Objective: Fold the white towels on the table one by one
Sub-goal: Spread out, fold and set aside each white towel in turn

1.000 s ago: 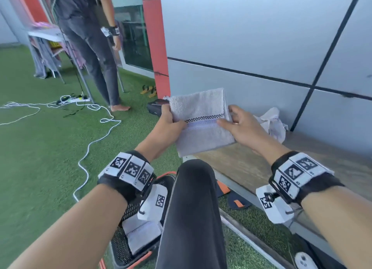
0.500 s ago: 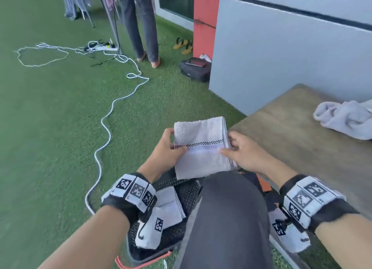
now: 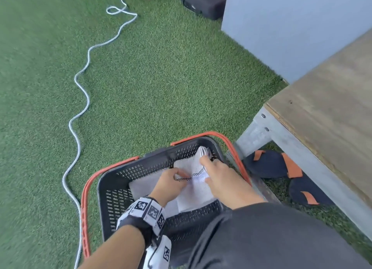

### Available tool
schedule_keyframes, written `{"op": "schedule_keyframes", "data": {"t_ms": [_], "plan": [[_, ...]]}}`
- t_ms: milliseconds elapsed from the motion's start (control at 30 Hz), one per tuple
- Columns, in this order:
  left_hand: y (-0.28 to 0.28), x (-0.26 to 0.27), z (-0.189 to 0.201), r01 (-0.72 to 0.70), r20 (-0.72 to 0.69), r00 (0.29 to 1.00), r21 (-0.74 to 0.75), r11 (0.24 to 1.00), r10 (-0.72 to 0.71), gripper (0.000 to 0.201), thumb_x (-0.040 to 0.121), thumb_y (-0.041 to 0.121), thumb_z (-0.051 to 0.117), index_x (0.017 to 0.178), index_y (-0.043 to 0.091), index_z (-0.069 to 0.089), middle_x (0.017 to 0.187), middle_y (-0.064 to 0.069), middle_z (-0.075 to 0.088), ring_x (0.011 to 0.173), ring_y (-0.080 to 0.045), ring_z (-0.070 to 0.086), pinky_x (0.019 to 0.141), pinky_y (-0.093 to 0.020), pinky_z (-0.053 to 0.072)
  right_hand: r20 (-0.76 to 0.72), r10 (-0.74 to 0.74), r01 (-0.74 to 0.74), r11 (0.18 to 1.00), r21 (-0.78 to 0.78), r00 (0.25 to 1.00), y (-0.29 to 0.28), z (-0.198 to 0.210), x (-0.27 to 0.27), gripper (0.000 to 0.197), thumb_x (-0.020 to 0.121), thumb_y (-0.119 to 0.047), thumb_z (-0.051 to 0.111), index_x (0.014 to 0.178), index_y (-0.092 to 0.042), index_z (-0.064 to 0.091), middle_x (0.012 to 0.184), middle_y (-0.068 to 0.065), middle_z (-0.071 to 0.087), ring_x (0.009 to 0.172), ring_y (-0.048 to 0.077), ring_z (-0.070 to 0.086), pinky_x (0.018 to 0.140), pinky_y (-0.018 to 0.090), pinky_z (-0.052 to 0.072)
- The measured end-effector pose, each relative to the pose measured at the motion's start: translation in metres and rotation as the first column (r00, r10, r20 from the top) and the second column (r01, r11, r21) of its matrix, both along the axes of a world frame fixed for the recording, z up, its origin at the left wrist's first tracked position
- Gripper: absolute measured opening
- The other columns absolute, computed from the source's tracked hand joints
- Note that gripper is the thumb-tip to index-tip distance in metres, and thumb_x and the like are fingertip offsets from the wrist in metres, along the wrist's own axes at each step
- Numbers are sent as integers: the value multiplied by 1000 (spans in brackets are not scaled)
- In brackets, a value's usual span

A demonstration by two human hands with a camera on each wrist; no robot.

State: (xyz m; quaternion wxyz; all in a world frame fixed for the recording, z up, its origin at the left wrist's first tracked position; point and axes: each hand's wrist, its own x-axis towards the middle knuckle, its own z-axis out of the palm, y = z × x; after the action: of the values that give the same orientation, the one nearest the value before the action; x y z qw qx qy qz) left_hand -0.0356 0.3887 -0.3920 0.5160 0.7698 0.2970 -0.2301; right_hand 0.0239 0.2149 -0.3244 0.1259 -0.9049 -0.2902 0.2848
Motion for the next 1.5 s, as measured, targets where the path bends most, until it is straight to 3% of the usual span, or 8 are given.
{"op": "schedule_keyframes", "data": {"t_ms": [100,233,433,633,767,1067,1200,1500], "plan": [[-4,8,-16,2,-38,999,-20,1000,-3,21,92,8,65,109,18,71,110,5,67,81,-6,57,68,-11,49,40,69,-65,993,-95,997,11,-11,-3,42,91,7,46,123,-17,32,103,10,48,79,30,58,54,34,32],[-10,9,-31,-1,-120,993,-34,999,-3,36,93,5,62,128,11,65,132,-6,62,118,-24,59,102,-42,51,40,92,-85,984,-159,995,20,-18,-5,41,93,9,47,130,-8,42,126,16,50,113,31,56,80,35,46],[-11,1,-44,-19,-135,990,48,999,25,42,92,-1,57,131,11,63,144,-2,54,83,-16,67,64,-23,54,-10,121,-120,971,-208,993,18,-27,-6,47,90,13,53,135,-2,48,127,17,55,118,30,56,93,37,50],[-9,4,-33,-2,-173,985,102,995,20,42,91,2,57,132,12,61,133,-11,61,87,-20,68,80,-34,59,-6,119,-119,992,-33,993,11,-20,-4,38,87,15,50,119,-7,52,116,10,54,107,28,57,75,34,41],[-7,10,-16,48,-152,988,152,987,-24,39,94,8,54,133,7,57,111,-7,62,70,-8,57,49,-5,41,-38,98,-95,992,83,994,-1,-1,7,28,97,-13,51,125,-8,49,123,4,48,113,25,51,77,38,45],[-14,58,108,266,56,960,131,955,-275,13,98,22,59,105,14,68,96,2,67,76,-5,58,58,-8,42,-219,-270,340,842,419,938,-50,78,25,23,91,-19,61,103,-38,61,102,-17,61,95,12,65,91,33,52],[-29,75,190,369,144,912,120,922,-384,22,101,27,55,113,11,63,101,0,70,84,-13,68,64,-14,51,-118,-389,389,751,534,914,-79,137,10,21,94,-14,60,112,-24,65,107,-11,68,91,7,68,79,15,48],[-98,71,352,470,346,757,300,830,-554,24,100,24,55,113,8,66,105,-8,71,81,-20,67,73,-33,58,7,-564,451,668,592,826,-170,253,-34,15,96,-23,61,107,-34,61,106,-16,67,98,8,67,85,27,52]]}}
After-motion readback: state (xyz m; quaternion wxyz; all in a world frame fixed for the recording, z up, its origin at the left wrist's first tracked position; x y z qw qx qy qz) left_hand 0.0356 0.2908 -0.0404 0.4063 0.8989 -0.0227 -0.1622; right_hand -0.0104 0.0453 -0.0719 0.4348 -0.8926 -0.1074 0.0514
